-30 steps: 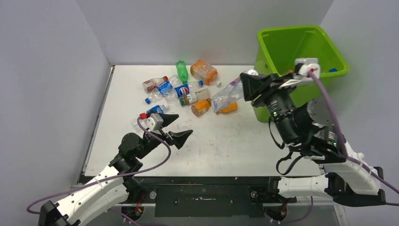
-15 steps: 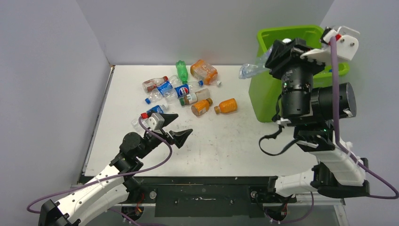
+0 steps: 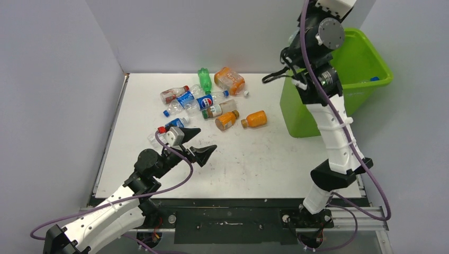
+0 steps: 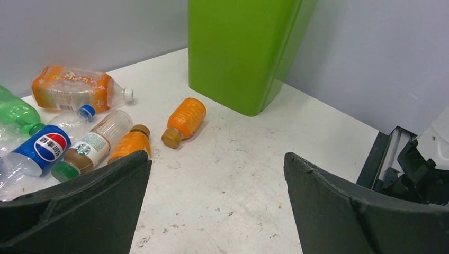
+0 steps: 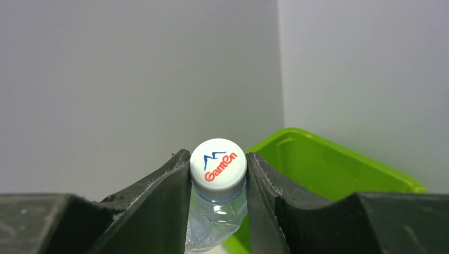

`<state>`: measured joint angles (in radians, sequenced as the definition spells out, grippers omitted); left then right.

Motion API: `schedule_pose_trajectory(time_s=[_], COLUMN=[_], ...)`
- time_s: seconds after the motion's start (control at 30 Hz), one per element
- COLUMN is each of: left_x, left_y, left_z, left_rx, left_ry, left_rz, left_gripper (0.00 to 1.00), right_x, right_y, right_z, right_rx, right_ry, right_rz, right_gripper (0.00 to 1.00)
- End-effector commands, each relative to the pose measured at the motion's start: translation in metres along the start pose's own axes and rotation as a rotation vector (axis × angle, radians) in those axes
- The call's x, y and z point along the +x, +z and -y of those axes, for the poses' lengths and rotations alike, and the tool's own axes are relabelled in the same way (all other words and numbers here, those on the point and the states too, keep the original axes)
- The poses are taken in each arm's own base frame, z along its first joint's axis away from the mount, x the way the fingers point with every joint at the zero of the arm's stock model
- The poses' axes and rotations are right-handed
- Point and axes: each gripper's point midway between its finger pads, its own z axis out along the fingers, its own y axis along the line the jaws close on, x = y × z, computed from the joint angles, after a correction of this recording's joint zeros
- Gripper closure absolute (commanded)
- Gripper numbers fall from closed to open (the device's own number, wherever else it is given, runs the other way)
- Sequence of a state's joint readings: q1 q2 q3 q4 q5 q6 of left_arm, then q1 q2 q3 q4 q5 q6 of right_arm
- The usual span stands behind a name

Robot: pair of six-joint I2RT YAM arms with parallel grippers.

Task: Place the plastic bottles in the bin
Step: Place the plastic bottle in the trash bin.

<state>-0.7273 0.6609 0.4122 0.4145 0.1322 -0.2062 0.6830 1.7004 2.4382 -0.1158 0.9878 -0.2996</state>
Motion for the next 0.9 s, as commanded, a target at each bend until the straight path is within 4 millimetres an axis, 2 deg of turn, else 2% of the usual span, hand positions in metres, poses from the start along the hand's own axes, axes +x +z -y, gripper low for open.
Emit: schedule_pose_trajectory(time_s=[0.0, 0.1, 0.2, 0.33, 0.4, 0.43, 0.47, 0.5, 0.57, 0.6, 0.63, 0.73, 0.83, 0.87], left_x=[-0.024, -0.027, -0.029, -0.032, -0.034, -0.036, -0.036, -0.036, -0.036, -0.036, -0.036, -0.036, -0.038, -0.039], left_y=[0.003, 0.004, 0.004, 0.002, 0.001, 0.001, 0.0, 0.0, 0.0, 0.0, 0.0, -0.001, -0.002, -0.003], left_z=[0.008, 0.01, 0.011, 0.012, 0.013, 0.012, 0.012, 0.012, 0.011, 0.011, 0.011, 0.008, 0.006, 0.005], left_rx=[0.03, 0.034, 0.04, 0.044, 0.044, 0.042, 0.04, 0.038, 0.034, 0.033, 0.032, 0.018, 0.006, -0.001], left_ry=[-0.007, -0.012, -0.018, -0.019, -0.019, -0.018, -0.018, -0.018, -0.017, -0.016, -0.014, -0.007, 0.002, 0.003], left_rz=[0.07, 0.08, 0.083, 0.093, 0.099, 0.103, 0.103, 0.105, 0.104, 0.103, 0.101, 0.101, 0.105, 0.107], left_gripper=[0.04, 0.04, 0.04, 0.04, 0.04, 0.04, 0.04, 0.04, 0.04, 0.04, 0.04, 0.04, 0.04, 0.04], right_x=[-0.029, -0.026, -0.012, 0.024, 0.04, 0.048, 0.053, 0.059, 0.062, 0.062, 0.058, 0.038, 0.017, 0.013], right_y=[0.04, 0.064, 0.085, 0.101, 0.104, 0.106, 0.11, 0.111, 0.113, 0.115, 0.116, 0.112, 0.094, 0.084], right_z=[0.055, 0.089, 0.123, 0.152, 0.159, 0.159, 0.156, 0.154, 0.146, 0.141, 0.135, 0.111, 0.077, 0.06], right_rx=[0.11, 0.216, 0.313, 0.409, 0.425, 0.417, 0.389, 0.363, 0.329, 0.306, 0.275, 0.178, 0.065, 0.009], right_ry=[0.173, 0.18, 0.161, 0.047, 0.018, 0.015, 0.027, 0.03, 0.073, 0.099, 0.13, 0.228, 0.293, 0.315], right_rz=[0.124, 0.172, 0.176, 0.12, 0.091, 0.071, 0.062, 0.041, 0.03, 0.028, 0.032, 0.063, 0.093, 0.089], right_gripper=[0.95, 0.95, 0.95, 0.95, 0.95, 0.91, 0.7, 0.43, 0.07, 0.02, 0.08, 0.1, 0.1, 0.1])
